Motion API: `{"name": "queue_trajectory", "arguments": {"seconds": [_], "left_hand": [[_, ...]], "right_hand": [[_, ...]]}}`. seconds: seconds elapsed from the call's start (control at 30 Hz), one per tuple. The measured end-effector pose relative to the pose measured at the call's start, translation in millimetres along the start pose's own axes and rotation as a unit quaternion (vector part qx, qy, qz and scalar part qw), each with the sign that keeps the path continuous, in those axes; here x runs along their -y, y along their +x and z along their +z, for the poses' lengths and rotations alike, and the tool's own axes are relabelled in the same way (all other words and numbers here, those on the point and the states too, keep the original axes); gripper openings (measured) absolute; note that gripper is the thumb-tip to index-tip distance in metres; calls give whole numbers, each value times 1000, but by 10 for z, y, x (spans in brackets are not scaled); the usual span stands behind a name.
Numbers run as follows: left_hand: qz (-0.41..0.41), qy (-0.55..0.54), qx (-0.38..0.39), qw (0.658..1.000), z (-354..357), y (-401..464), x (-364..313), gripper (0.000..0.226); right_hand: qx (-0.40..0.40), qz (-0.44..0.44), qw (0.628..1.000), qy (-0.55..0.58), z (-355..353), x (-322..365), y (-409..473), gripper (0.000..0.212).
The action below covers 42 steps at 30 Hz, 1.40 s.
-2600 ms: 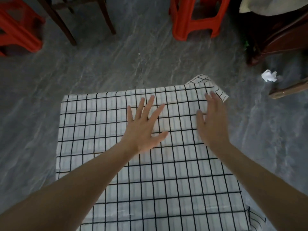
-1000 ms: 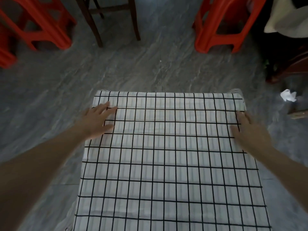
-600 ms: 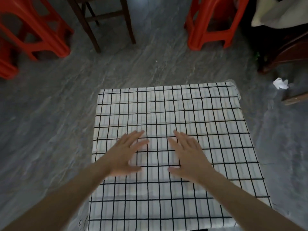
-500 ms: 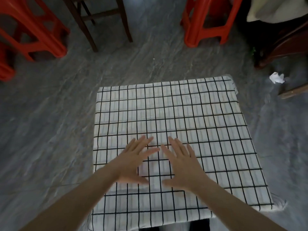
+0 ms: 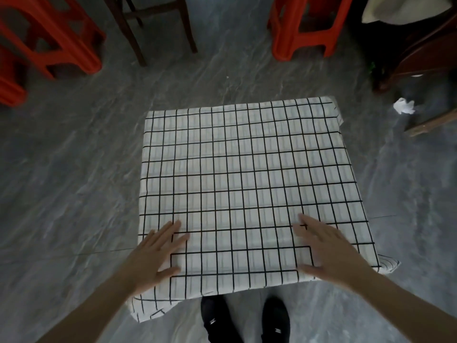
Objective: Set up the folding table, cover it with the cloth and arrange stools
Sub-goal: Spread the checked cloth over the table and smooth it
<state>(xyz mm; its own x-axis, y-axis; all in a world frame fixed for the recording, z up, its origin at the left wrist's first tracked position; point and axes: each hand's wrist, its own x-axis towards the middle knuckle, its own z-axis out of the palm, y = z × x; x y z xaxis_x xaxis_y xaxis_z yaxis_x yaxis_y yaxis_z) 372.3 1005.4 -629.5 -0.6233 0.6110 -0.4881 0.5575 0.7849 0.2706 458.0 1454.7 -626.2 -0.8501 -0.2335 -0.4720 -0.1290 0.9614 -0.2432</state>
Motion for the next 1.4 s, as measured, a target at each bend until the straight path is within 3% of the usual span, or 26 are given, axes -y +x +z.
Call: {"name": "queue_trajectory", "arguments": {"seconds": [0.13,0.27,0.37,0.47,0.57,0.63,0.8,0.93,1.0,1.17,1.27,1.4], "left_hand": [[-87,-62,-23,994,97,-393,77,72],[-210,-56,-20,976,-65,-508,166,63],[-262,-48,-66,962,-223,-436,247,50],[-204,-34,-98,973,-363,-197,20,47],[-69,-30,-105,992,-373,115,-417,50],[-18,-25,-66,997,-284,327,-673,55],[32,-4,-2,999,-165,723,-1079,69],[46,34,26,998,-288,854,-792,94],[14,27,21,999,-340,787,-561,102],[-156,-47,-3,987,-290,319,-17,123],[-215,-24,37,976,-337,80,213,133],[-285,-3,41,958,-506,-28,262,119]], "right_hand": [[-39,17,999,-19,40,-567,-489,107],[-35,117,991,-48,47,-1074,-777,107],[-69,196,978,-1,-35,-1180,-798,94],[-136,216,966,40,-140,-967,-606,69],[-176,124,975,53,-124,-514,-314,70],[-177,54,981,50,-104,-119,-104,73],[-96,20,993,71,-100,672,372,81],[-28,31,998,36,-156,664,581,89],[-17,56,997,43,-224,486,574,96],[-37,135,986,89,-277,-55,165,97],[-43,192,978,66,-306,-312,-100,96],[-27,336,937,91,-394,-430,-223,88]]}}
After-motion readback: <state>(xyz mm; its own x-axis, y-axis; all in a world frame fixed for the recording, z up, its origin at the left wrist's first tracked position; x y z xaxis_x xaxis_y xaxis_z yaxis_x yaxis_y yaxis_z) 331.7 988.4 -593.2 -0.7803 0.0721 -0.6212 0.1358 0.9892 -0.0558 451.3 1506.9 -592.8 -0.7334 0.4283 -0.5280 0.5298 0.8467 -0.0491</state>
